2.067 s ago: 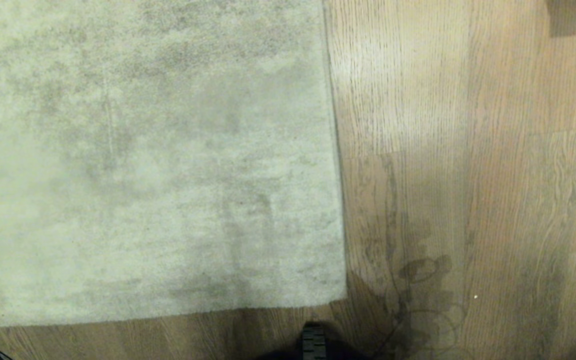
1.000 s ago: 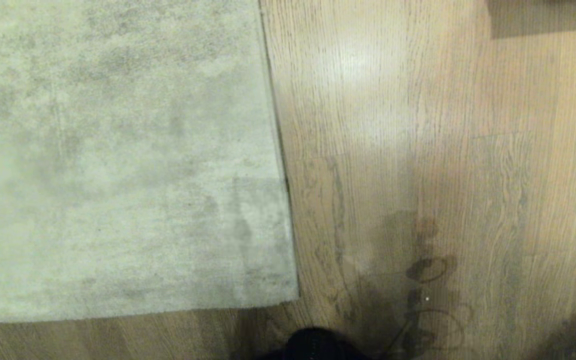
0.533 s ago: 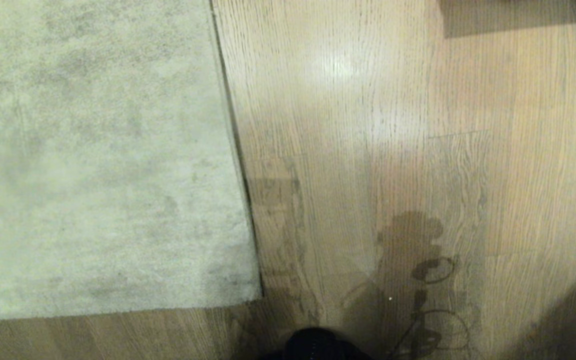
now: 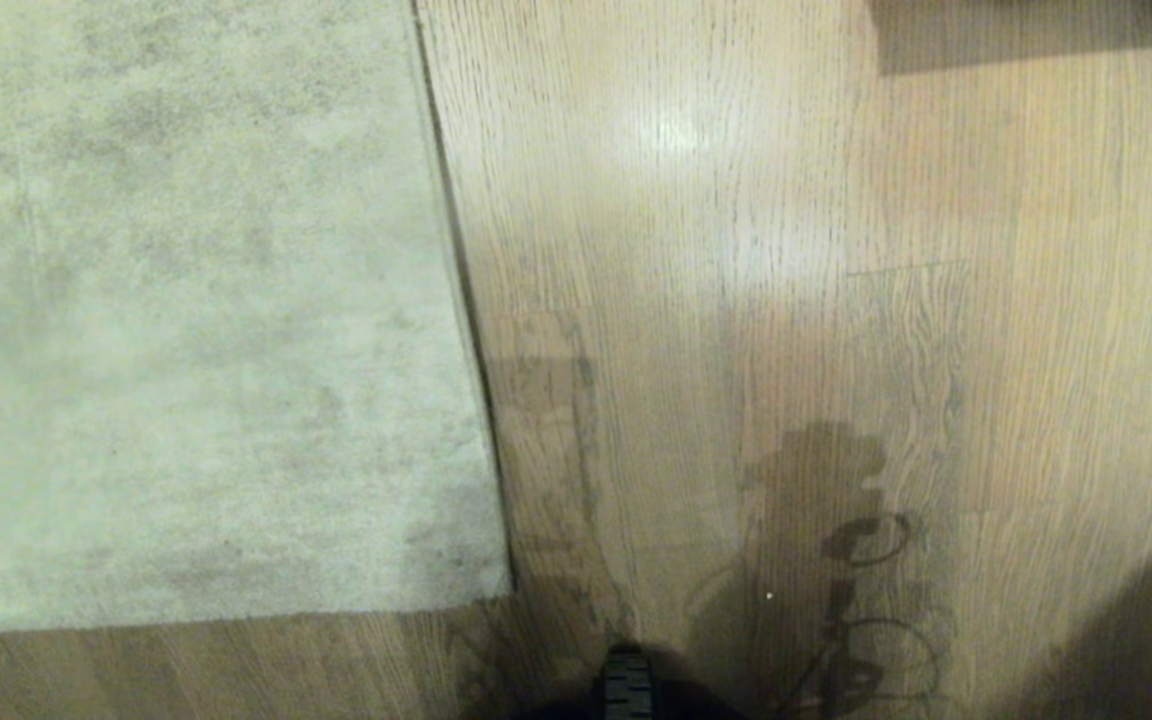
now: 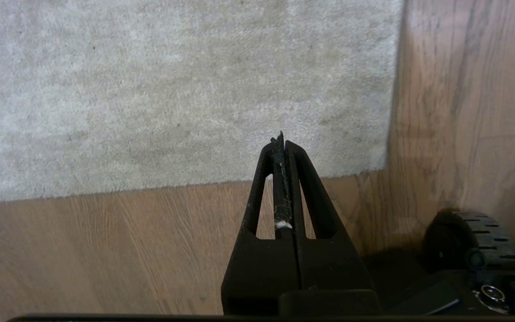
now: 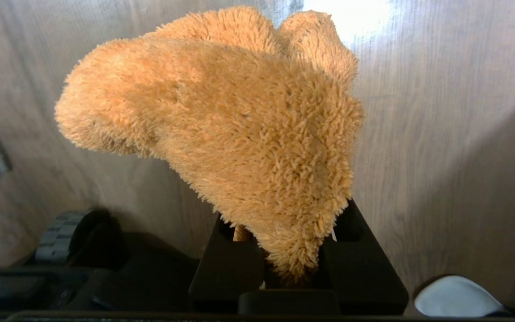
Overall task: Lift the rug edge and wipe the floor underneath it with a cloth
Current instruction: Put down the rag
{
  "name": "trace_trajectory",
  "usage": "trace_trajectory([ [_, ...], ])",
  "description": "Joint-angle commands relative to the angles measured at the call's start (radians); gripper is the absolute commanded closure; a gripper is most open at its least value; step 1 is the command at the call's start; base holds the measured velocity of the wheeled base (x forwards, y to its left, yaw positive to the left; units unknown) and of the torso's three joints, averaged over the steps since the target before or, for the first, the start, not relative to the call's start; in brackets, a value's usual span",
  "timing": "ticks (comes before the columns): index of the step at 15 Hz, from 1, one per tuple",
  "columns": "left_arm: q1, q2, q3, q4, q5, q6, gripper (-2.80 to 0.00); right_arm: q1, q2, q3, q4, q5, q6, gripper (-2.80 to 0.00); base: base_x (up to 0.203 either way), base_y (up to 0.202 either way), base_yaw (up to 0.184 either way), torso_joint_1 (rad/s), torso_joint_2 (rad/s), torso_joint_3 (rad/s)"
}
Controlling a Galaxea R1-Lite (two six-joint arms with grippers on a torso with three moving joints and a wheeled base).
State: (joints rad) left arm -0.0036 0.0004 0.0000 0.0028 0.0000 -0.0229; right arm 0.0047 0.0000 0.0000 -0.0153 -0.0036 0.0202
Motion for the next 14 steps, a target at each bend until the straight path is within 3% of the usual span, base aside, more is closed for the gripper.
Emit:
trace_trajectory([
  [1, 0.001, 0.001, 0.0, 0.0, -0.002, 0.0, 0.0, 0.001, 0.0, 0.0, 0.0, 0.001, 0.0, 0.0, 0.0, 0.0, 0.0, 0.0, 0.0, 0.0],
  [14, 0.001, 0.001, 0.0, 0.0, -0.001, 0.0, 0.0, 0.001, 0.0, 0.0, 0.0, 0.001, -0.009, 0.0, 0.0, 0.0, 0.0, 0.0, 0.0, 0.0],
])
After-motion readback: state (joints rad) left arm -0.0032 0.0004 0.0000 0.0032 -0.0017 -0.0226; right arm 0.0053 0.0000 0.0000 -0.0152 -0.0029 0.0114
